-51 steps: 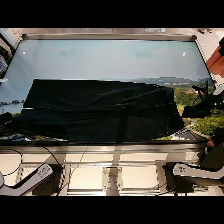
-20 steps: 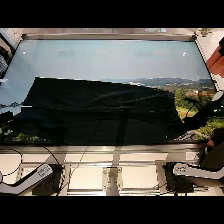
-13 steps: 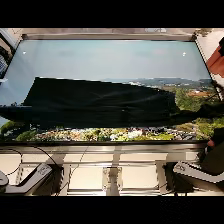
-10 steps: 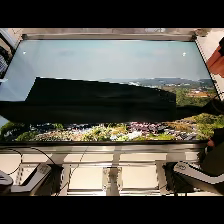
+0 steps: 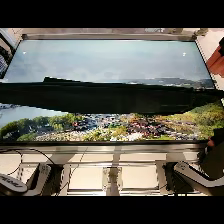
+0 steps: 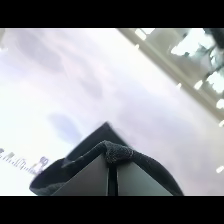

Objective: Fold the clothes and pants, and hang the long-sleeved shirts on hangers.

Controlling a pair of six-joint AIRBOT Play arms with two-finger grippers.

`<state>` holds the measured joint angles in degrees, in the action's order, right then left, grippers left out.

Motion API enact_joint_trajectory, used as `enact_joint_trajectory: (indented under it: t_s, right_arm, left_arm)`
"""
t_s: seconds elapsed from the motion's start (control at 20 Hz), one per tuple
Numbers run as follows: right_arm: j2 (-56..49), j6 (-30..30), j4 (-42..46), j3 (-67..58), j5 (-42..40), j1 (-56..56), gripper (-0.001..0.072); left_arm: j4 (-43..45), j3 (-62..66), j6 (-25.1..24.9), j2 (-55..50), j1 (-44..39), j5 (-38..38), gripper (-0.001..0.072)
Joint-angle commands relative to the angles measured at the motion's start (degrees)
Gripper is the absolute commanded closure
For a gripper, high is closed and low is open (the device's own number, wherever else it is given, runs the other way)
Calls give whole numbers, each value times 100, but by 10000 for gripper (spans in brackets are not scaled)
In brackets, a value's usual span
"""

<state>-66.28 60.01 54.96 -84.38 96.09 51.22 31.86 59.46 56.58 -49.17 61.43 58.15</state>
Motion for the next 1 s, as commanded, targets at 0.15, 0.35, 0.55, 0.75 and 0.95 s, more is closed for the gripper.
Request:
enact_joint_trajectory:
  t_s: [0.15, 0.35, 0.55, 0.75, 0.95]
  right_arm:
    - [581, 844, 894, -199, 85, 15, 688]
    - [411, 861, 1029, -199, 101, -164, 689]
    - [-282, 1193, 1311, -199, -42, -162, 688]
    - [-997, 1497, 1725, -199, -621, -162, 688]
    - [-1478, 1963, 1781, -199, -1340, -162, 688]
  left_arm:
    - [2691, 4, 1075, 651, -1016, 107, 686]
    - [3519, 4, 1462, 511, -1775, 83, 687]
    - [3519, 7, 1731, -179, -2234, 181, 687]
    - [3471, 264, 2022, -988, -2382, 9, 687]
    - [2894, 1119, 2044, -1810, -2763, -33, 688]
